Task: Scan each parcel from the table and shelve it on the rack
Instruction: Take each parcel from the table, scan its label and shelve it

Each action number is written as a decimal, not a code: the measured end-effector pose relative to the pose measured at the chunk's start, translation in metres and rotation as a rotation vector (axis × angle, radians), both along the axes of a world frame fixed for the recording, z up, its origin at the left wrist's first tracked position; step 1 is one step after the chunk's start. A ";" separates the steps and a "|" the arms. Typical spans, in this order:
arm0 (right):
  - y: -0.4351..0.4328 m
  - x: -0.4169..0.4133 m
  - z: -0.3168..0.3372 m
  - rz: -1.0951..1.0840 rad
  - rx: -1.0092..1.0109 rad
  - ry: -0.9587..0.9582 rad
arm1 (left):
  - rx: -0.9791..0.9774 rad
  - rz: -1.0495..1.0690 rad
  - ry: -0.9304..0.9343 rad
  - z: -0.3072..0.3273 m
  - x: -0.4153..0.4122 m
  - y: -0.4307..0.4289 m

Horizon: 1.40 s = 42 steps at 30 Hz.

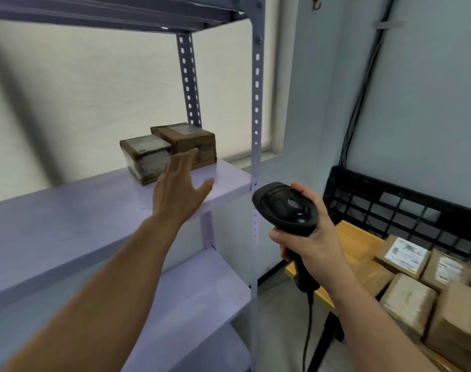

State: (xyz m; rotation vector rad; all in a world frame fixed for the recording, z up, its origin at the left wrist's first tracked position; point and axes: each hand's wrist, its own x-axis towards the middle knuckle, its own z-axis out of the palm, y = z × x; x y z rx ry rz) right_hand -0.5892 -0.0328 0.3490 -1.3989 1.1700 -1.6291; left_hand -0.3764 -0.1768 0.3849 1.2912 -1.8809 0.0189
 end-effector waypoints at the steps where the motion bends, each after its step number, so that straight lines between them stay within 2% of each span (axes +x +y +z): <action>1: 0.007 -0.006 -0.003 -0.010 0.005 -0.003 | 0.003 -0.030 0.002 -0.006 -0.012 0.010; 5: 0.036 -0.033 -0.018 -0.053 0.016 -0.003 | 0.056 -0.132 0.002 -0.033 -0.064 0.046; 12: 0.082 -0.096 -0.042 -0.159 -0.005 0.026 | 0.288 -0.266 -0.001 -0.089 -0.153 0.096; 23: 0.147 -0.194 -0.062 -0.410 0.043 0.100 | 0.495 -0.419 -0.179 -0.138 -0.266 0.138; 34: 0.138 -0.236 -0.083 -0.559 0.097 0.027 | 0.603 -0.569 -0.318 -0.176 -0.338 0.099; 42: 0.110 -0.241 -0.090 -0.598 0.137 0.047 | 0.720 -0.617 -0.619 -0.205 -0.362 0.062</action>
